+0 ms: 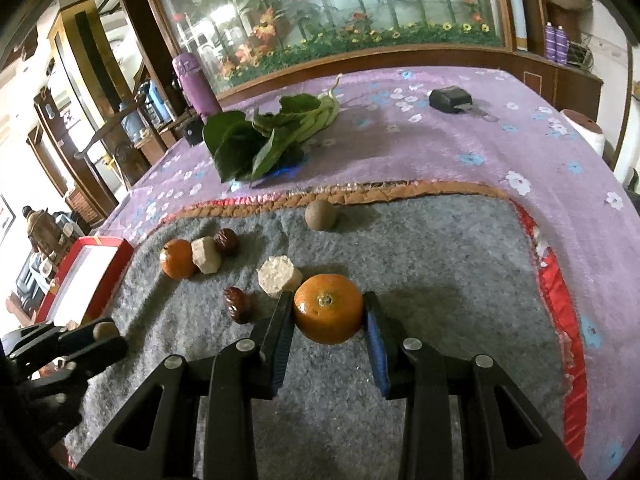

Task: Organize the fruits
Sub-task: 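Carry the orange and brown fruit over the white tray and open both tools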

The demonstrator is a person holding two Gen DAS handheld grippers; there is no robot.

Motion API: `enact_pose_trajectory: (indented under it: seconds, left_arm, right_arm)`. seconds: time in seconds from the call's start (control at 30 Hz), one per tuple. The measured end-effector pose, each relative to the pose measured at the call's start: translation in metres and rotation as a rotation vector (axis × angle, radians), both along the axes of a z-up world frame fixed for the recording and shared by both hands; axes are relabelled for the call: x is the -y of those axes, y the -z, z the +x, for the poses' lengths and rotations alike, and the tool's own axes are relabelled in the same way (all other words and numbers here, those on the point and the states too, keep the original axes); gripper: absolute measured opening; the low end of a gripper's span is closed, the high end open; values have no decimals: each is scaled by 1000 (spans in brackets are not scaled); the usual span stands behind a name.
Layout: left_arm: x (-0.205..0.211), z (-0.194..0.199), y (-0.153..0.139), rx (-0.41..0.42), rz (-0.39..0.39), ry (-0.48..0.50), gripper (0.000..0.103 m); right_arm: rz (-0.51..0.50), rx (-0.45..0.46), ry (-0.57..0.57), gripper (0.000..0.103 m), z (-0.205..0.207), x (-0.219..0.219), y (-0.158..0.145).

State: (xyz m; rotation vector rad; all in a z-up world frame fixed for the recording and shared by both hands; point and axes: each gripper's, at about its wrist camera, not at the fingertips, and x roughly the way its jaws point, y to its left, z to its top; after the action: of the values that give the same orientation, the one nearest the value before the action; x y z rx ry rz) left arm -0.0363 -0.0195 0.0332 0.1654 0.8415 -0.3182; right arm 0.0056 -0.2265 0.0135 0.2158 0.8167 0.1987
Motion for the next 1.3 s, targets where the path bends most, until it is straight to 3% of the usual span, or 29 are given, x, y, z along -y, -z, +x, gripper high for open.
enact_pose_trajectory:
  seconds: [0.23,0.47,0.6,0.8,1.17,1.3]
  left_arm:
    - [-45,-19,-29,79,-48,-103,19]
    - [-123,-33,-47,153,-63,-283,19]
    - [-165,-34,-42,159,-35,-383,19]
    - [-223,-32,-20,124,13,-529,19]
    - [-255,-26,17,12,15,-622,19]
    - [-256,-28,20,-25,9,-651,19]
  right_arm:
    - [63,19,-103,34,-11,-50,-20]
    - [89,0,-346,34,-11,-168,-32]
    - [89,-14,-459,34,-15,-235,-31]
    - [57,-27,-553,33,-23,-297,-25]
    - [-6,-47,-620,34,-30,-334,-6]
    - [41,-57,-637,37,-34,-332,-10]
